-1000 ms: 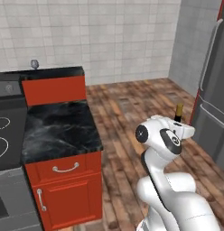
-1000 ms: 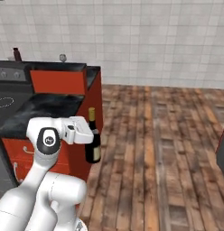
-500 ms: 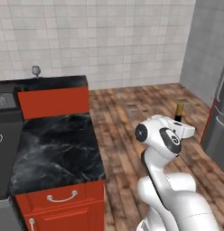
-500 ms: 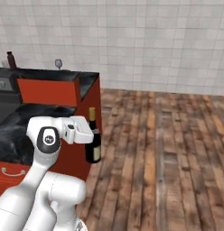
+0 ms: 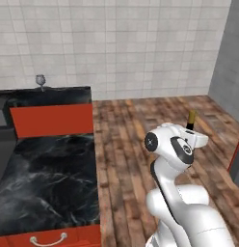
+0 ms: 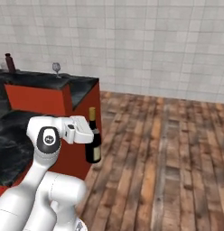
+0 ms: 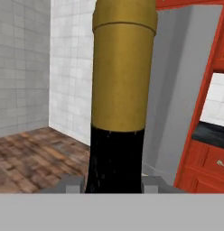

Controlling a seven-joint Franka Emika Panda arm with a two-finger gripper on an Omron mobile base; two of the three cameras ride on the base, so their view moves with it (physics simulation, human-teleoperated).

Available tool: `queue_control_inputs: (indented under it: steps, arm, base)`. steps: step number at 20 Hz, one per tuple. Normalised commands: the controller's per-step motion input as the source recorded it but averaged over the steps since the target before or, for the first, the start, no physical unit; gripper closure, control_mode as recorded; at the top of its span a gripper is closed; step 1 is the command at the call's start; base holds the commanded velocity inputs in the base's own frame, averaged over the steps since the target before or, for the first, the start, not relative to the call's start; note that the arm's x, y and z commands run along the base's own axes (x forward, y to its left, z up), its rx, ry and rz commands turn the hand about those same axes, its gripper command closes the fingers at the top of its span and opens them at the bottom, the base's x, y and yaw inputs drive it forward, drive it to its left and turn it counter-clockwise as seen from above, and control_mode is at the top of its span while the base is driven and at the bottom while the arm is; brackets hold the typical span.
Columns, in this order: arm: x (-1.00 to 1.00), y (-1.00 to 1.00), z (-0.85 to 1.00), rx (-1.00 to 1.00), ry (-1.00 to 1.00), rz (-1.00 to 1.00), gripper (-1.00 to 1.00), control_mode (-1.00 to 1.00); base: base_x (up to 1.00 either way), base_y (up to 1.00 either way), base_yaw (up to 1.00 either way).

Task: There is a wine glass and glass cup on the dining counter. Place the wine bottle next to the wine glass and the juice bottle next to the glass cup.

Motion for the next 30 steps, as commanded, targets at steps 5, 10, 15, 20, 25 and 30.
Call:
queue_control_inputs:
  steps: [5, 10, 15, 20, 25, 30]
  arm:
    - [0.0, 0.0, 0.0, 0.0, 0.0, 0.0, 1.0, 1.0]
    - [0.0, 0.0, 0.0, 0.0, 0.0, 0.0, 1.0, 1.0]
    - [0.0, 0.0, 0.0, 0.0, 0.0, 0.0, 1.0, 1.0]
    - [0.0, 0.0, 0.0, 0.0, 0.0, 0.0, 1.0, 1.0]
    - [0.0, 0.0, 0.0, 0.0, 0.0, 0.0, 1.0, 1.0]
    - [0.0, 0.0, 0.0, 0.0, 0.0, 0.0, 1.0, 1.0]
  base:
    - [0.62, -0.52, 0.14]
    - [0.64, -0.52, 0.11]
    - [0.7, -0.48, 0.12]
    - [0.76, -0.43, 0.13]
    - [0.76, -0.42, 0.13]
    - [0.76, -0.43, 0.12]
